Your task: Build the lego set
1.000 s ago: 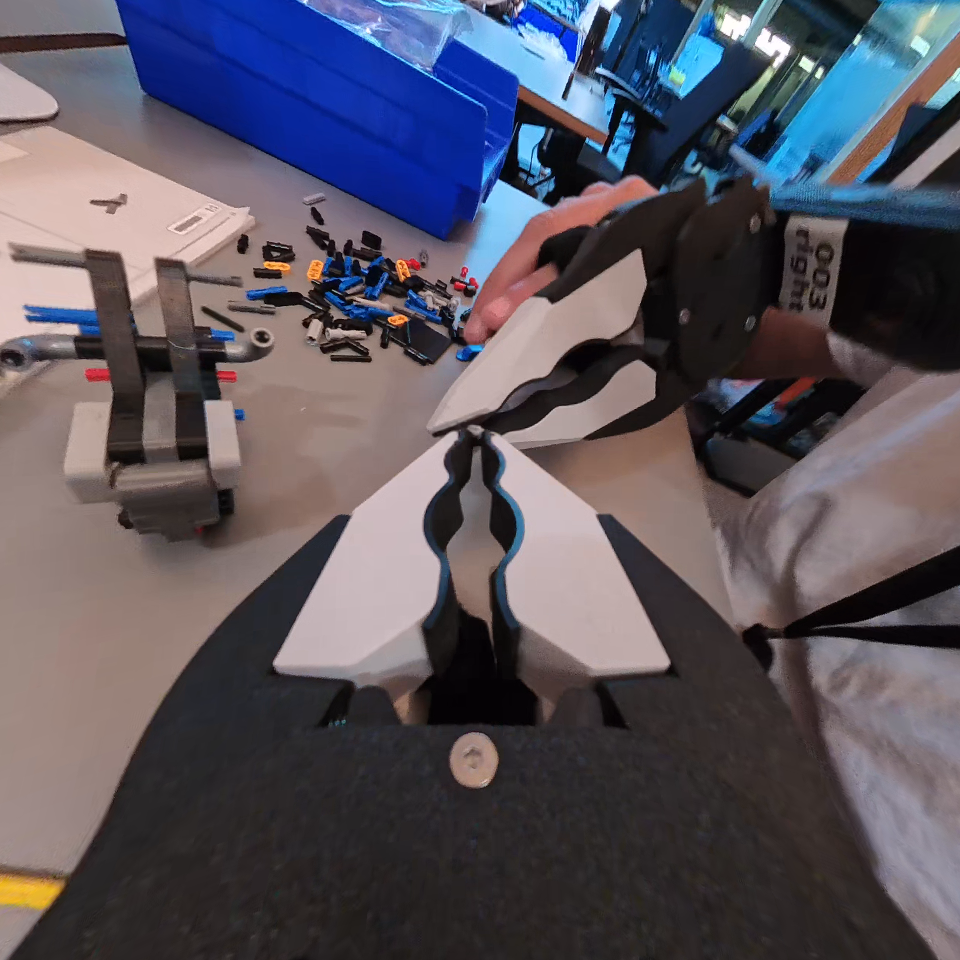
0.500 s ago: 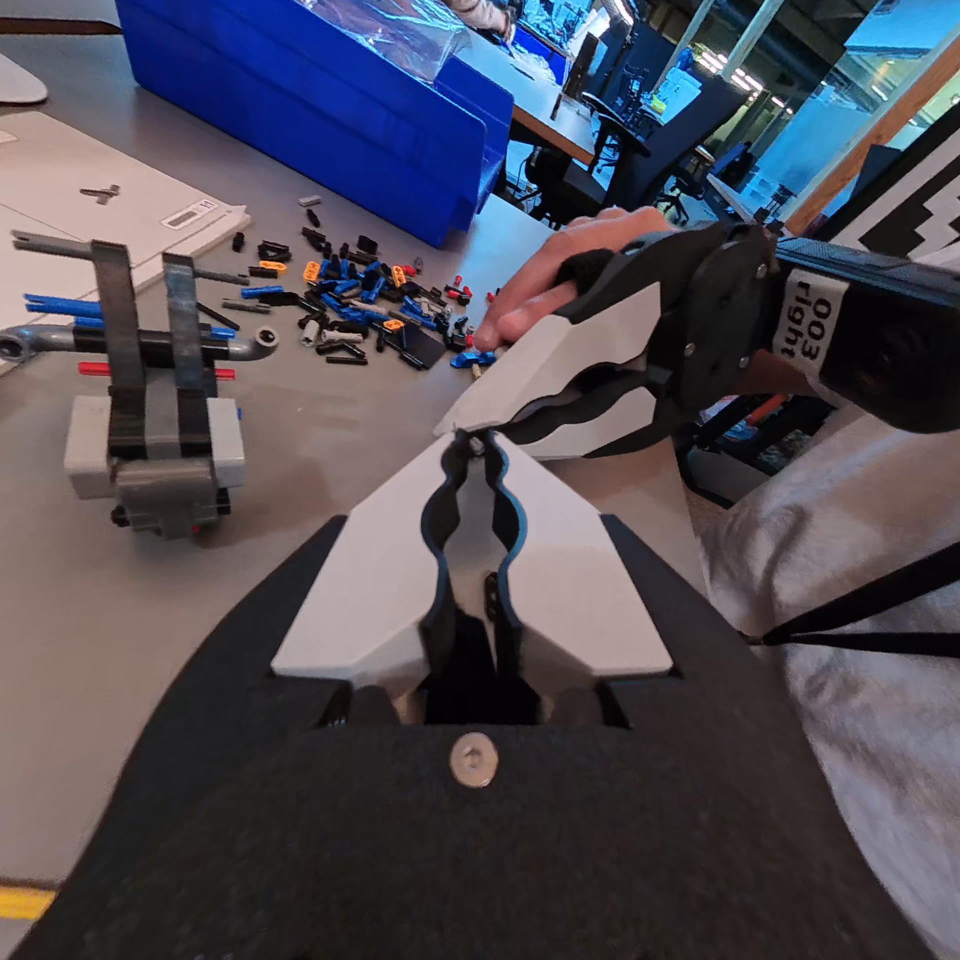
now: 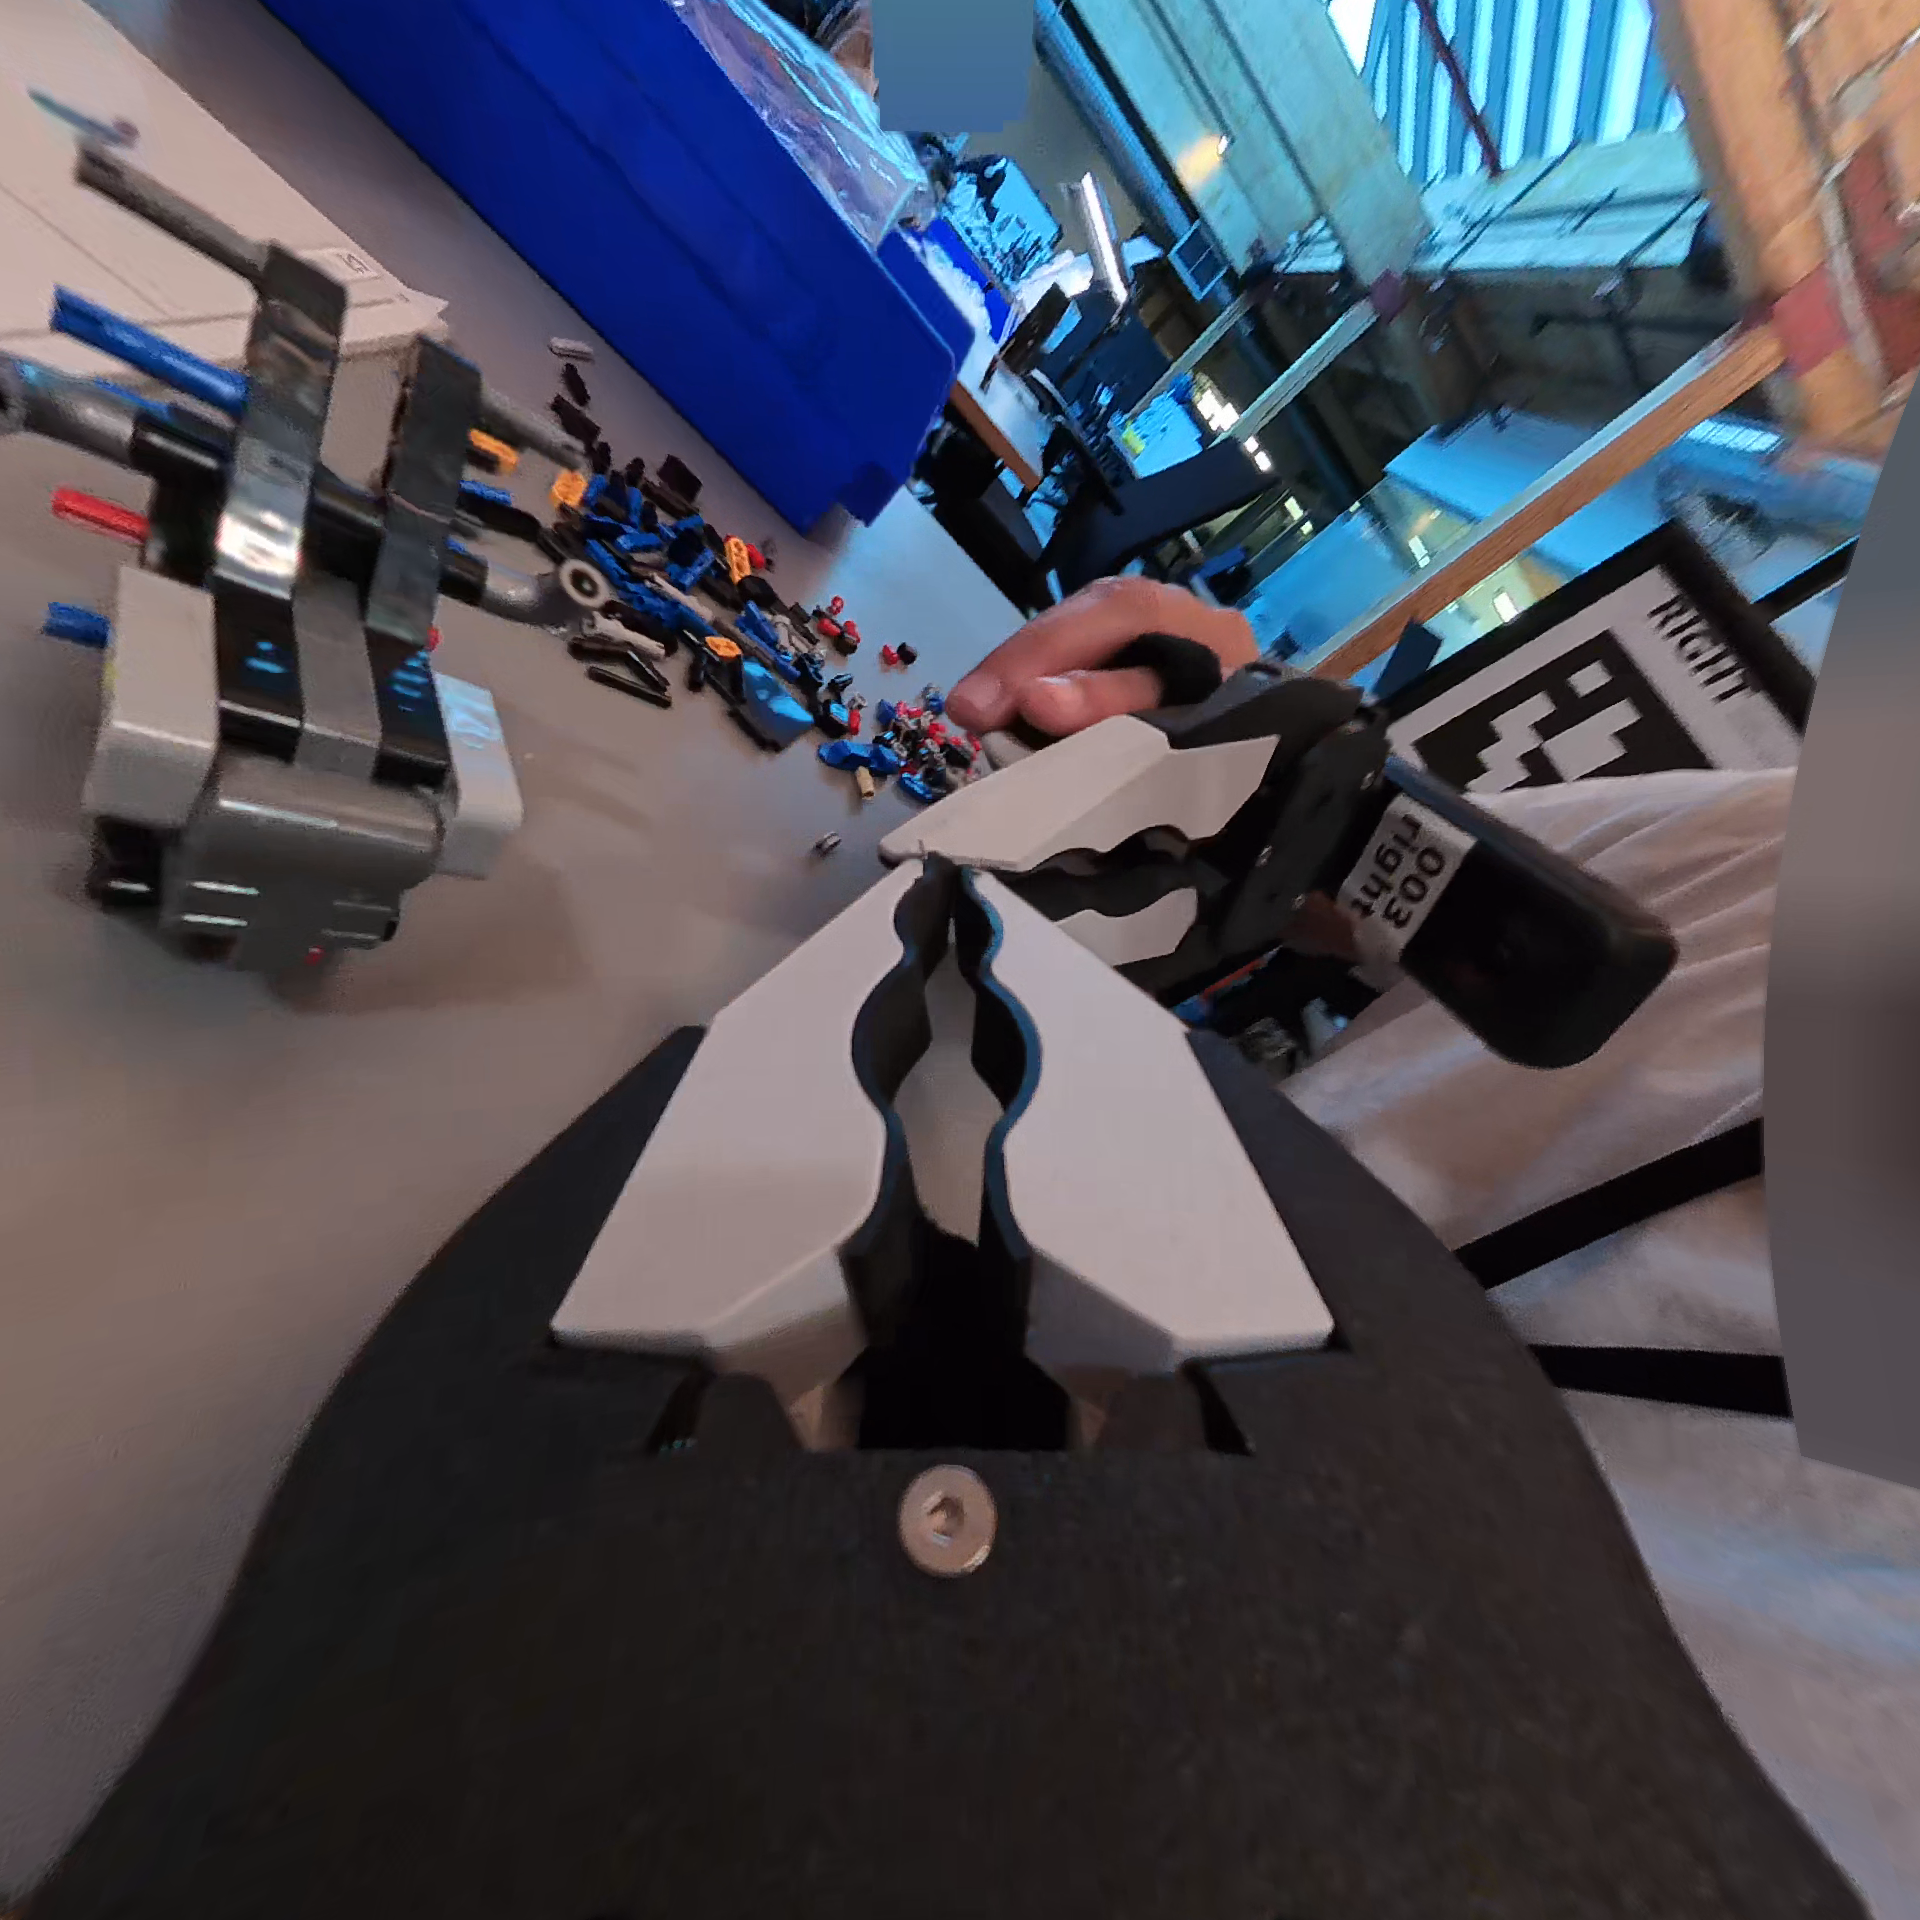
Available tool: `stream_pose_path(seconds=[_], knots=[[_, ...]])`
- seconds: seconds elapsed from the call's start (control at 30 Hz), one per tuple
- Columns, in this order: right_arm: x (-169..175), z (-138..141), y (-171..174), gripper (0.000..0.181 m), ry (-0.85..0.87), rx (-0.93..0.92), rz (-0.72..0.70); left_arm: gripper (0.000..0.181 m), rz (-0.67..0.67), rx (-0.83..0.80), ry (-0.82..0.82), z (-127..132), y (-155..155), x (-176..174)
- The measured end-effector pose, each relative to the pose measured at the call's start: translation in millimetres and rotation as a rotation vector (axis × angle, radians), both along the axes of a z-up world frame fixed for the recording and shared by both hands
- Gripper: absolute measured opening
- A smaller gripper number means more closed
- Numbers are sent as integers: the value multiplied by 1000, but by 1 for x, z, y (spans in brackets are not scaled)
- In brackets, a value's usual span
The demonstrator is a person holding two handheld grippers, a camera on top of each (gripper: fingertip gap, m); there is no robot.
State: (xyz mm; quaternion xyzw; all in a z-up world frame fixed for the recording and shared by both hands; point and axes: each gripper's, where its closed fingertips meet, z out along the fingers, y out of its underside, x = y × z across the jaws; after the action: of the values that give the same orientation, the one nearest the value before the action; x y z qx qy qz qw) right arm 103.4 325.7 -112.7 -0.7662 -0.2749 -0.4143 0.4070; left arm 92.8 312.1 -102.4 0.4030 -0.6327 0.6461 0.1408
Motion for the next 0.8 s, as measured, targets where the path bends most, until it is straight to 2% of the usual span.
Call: stream_pose_path(seconds=[0.2,0.33,0.43,0.5,0.6,0.67,0.8], knots=[[-4,2,-1,3,-39,3,33,0,-42,-48,8,7,-5,-7],[2,-5,-4,3,3,-31,27,2,-28,172,-173,1,3,-5],[-2,-18,-8,3,86,-88,70,9,-109,350,-273,-5,6,-14],[-3,-21,-12,3,178,-101,96,16,-231,522,-322,-21,4,-31],[-6,-22,-17,3,314,-102,137,18,-288,817,-445,-48,7,-39],[-12,-21,-18,3,428,-100,173,18,-296,843,-461,-52,2,-42],[-16,-20,-19,3,536,-88,200,18,-357,847,-396,-67,0,-49]])
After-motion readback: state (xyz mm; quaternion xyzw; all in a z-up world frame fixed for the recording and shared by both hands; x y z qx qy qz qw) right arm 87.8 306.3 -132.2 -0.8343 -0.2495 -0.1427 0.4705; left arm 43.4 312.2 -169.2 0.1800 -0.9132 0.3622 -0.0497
